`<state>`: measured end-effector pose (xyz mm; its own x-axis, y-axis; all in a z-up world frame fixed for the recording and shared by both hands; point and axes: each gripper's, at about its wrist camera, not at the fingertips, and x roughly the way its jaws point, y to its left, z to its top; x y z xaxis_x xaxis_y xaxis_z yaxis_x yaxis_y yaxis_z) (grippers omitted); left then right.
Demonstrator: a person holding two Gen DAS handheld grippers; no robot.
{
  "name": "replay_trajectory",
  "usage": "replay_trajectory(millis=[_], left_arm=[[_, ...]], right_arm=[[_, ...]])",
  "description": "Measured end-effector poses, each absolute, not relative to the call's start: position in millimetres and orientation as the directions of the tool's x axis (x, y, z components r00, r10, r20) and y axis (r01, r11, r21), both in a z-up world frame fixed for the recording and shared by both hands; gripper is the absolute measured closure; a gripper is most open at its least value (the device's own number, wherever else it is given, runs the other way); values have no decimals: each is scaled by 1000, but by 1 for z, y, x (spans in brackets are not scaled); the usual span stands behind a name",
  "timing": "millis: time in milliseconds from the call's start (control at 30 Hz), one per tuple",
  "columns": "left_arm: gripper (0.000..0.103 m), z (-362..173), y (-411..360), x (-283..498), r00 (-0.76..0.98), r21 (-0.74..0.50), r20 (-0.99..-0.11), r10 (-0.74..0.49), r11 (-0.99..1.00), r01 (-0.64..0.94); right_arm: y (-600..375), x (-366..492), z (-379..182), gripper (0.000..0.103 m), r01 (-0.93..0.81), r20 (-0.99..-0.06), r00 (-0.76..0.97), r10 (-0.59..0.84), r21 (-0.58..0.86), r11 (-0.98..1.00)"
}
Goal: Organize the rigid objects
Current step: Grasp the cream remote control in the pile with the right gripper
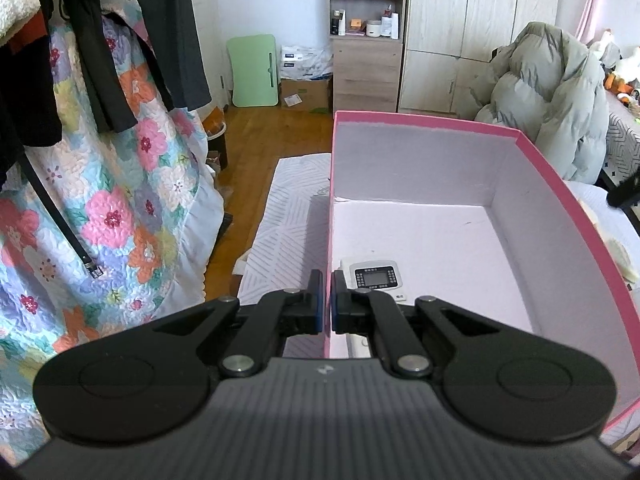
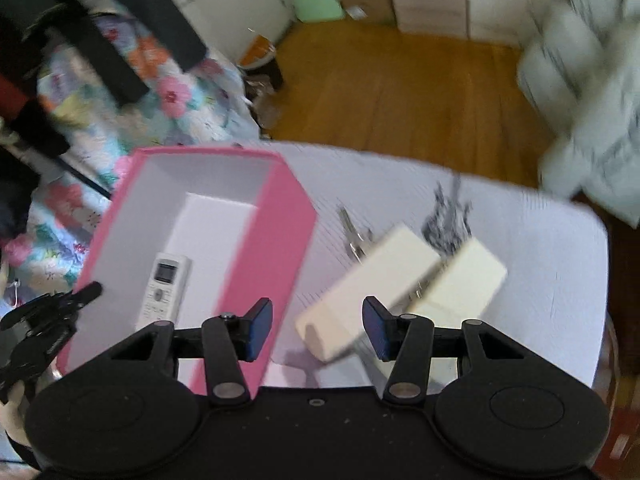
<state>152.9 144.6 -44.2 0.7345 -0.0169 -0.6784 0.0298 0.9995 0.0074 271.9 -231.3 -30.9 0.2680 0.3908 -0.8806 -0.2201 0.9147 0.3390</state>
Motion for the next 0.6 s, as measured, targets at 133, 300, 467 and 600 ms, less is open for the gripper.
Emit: replay_trajectory(millis=[133,300,467,600], left_arm=[[99,-44,143,152,742,33,-670,0,999,30],[99,-44,142,152,746,37,-666,1,999,31],[99,-43,143,153,748,30,-664,-5,999,34],[99,-43,142,152,749,37,-663,-4,999,38]], right_arm=[[-235,282,-64,47,-130,-881,219,419,399,908],[-216,295,-95,46,-31,-915,236,328,330,943],[-220,308,-108,44,80,-915,202,348,370,926],[-220,319,-109,41,121,-919,197,341,368,922]])
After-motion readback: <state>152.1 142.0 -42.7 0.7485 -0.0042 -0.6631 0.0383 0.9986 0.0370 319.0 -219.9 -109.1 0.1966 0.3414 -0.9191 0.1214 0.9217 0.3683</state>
